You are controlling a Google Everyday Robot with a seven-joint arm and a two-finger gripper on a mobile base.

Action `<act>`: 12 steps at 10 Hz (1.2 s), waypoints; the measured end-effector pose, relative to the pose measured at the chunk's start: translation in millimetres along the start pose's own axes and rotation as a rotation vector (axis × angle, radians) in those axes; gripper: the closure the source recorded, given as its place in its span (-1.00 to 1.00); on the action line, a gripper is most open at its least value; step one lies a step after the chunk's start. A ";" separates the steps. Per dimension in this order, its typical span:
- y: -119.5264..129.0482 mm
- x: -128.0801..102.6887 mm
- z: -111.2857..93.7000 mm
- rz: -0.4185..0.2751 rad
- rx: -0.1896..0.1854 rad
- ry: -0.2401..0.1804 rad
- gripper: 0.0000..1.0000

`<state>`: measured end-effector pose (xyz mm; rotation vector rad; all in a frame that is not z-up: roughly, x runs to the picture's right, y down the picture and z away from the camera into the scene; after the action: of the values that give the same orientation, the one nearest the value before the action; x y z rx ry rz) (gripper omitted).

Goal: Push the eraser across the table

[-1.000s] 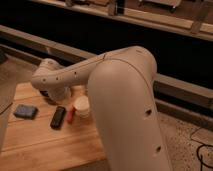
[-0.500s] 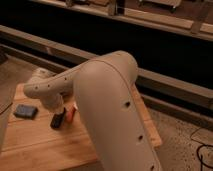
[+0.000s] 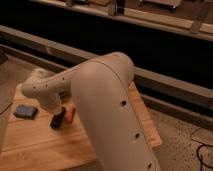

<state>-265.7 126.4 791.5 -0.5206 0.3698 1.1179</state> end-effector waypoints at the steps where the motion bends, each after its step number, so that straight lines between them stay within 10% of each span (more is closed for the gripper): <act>1: -0.4 2.7 4.0 0.000 -0.004 0.008 1.00; 12: 24.6 33.2 14.3 -0.061 -0.055 0.036 1.00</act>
<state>-274.8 167.8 780.6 -0.5977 0.3526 1.0637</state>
